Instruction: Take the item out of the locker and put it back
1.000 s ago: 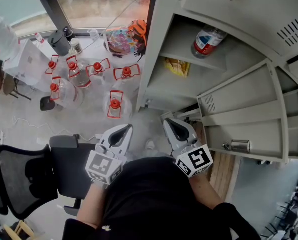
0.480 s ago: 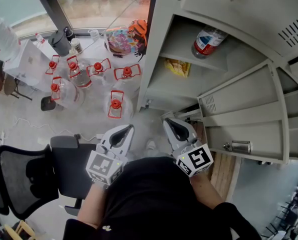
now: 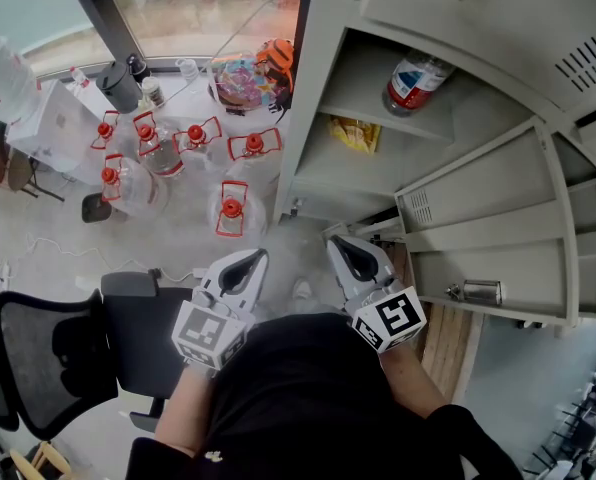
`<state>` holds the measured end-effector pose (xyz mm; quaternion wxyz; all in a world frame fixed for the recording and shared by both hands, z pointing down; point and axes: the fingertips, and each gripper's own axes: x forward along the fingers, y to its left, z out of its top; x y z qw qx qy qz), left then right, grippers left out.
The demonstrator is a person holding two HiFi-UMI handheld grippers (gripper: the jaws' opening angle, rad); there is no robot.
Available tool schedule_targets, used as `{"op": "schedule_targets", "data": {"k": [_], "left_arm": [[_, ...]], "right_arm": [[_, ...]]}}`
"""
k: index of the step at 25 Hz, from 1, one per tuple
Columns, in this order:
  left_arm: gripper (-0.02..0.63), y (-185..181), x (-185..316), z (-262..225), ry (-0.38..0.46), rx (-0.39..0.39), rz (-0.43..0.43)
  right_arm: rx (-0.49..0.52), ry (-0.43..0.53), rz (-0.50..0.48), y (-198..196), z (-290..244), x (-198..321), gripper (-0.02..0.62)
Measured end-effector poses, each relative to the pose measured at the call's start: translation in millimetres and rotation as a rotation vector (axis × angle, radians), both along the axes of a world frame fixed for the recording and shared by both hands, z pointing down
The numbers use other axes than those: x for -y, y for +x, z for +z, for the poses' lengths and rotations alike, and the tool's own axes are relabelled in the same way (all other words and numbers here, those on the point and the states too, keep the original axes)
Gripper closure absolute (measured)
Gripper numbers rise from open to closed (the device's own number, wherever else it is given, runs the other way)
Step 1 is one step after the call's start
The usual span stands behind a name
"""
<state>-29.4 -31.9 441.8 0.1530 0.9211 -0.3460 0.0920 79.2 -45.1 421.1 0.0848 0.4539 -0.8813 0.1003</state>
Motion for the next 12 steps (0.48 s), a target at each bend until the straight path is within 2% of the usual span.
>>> {"op": "schedule_targets", "data": {"k": [12], "left_arm": [[0.595, -1.2, -1.9, -0.5, 0.002, 0.000, -0.005]], "right_arm": [[-0.003, 0.000, 0.002, -0.1, 0.4, -1.6, 0.594]]}}
